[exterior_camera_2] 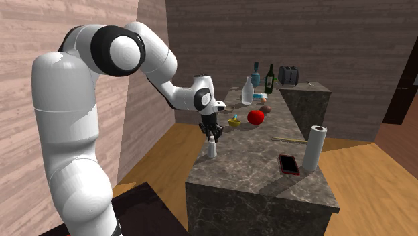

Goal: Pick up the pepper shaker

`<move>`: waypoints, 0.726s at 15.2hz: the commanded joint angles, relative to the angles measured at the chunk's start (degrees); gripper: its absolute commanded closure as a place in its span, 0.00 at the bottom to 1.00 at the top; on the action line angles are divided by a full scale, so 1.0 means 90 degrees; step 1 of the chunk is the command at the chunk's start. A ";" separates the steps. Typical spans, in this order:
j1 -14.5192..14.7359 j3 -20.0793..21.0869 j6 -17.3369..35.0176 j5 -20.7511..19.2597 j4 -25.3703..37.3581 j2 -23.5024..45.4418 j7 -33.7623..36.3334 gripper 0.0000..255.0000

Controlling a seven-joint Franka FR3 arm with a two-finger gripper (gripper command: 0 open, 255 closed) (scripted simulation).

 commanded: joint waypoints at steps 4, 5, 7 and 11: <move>-0.0008 0.0018 -0.0235 0.0080 0.0048 -0.0175 -0.0065 1.00; -0.0010 0.0023 -0.0313 0.0105 0.0076 -0.0227 -0.0087 1.00; -0.0013 0.0031 -0.0471 0.0152 0.0139 -0.0326 -0.0129 1.00; -0.0017 0.0042 -0.0791 0.0236 0.0280 -0.0511 -0.0207 1.00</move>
